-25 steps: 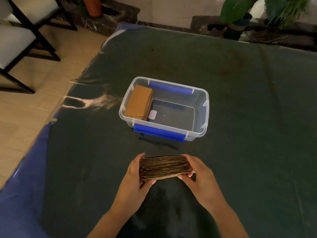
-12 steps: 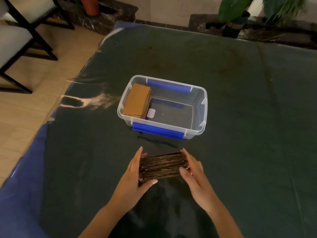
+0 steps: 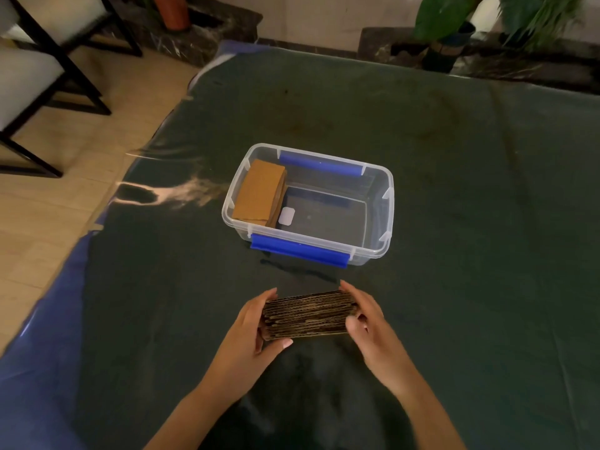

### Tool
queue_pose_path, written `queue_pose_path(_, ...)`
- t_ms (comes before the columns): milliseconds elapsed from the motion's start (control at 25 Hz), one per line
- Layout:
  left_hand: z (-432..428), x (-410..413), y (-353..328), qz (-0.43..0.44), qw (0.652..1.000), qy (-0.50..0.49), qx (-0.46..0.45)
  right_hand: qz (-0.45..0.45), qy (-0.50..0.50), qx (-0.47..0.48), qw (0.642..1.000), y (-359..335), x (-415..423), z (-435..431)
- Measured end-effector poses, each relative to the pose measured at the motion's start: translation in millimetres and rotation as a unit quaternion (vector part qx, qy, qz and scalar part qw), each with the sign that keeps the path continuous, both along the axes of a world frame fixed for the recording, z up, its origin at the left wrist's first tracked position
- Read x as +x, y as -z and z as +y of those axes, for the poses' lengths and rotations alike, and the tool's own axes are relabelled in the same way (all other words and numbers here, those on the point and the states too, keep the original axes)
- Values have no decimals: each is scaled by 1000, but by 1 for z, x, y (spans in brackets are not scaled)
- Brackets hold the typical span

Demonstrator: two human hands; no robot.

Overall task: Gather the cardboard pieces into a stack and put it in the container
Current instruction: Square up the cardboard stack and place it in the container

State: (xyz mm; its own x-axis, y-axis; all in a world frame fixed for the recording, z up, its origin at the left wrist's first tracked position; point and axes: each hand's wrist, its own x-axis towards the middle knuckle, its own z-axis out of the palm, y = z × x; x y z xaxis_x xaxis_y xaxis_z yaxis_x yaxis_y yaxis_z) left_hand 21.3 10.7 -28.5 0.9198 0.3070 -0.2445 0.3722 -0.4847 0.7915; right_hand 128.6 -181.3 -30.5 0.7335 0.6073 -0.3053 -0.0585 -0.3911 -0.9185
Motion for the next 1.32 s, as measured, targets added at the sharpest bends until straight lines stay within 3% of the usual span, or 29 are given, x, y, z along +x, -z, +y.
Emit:
queue_pose_path(120, 2, 1, -2, 1, 1000, -6, 9, -1, -124, -49, 991, -7, 21, -18)
queue_pose_path(280, 4, 4, -5, -4, 999, -1, 36, -171, -129, -107, 971, -14, 38, -7)
queue_pose_path(400, 5, 7, -9, 4, 999, -1, 52, -226, -122, -94, 962, -15, 36, -3)
queue_pose_path(560, 1, 5, -9, -10, 997, 0, 71, -223, -81, -53, 970, -13, 27, -10)
queue_pose_path(800, -2, 6, -1, 21, 998, -4, 50, -183, -100, -52, 977, -8, 33, -10)
queue_pose_path(1040, 4, 13, -16, 21, 976, 77, 202, -201, -120, -59, 970, -12, 35, -12)
queue_pose_path(1200, 0, 23, -36, 25, 972, 144, 186, -201, -143, -94, 964, -36, 40, -18)
queue_pose_path(1320, -12, 35, -65, -40, 970, 158, 183, -198, -154, -81, 965, -82, 62, -32)
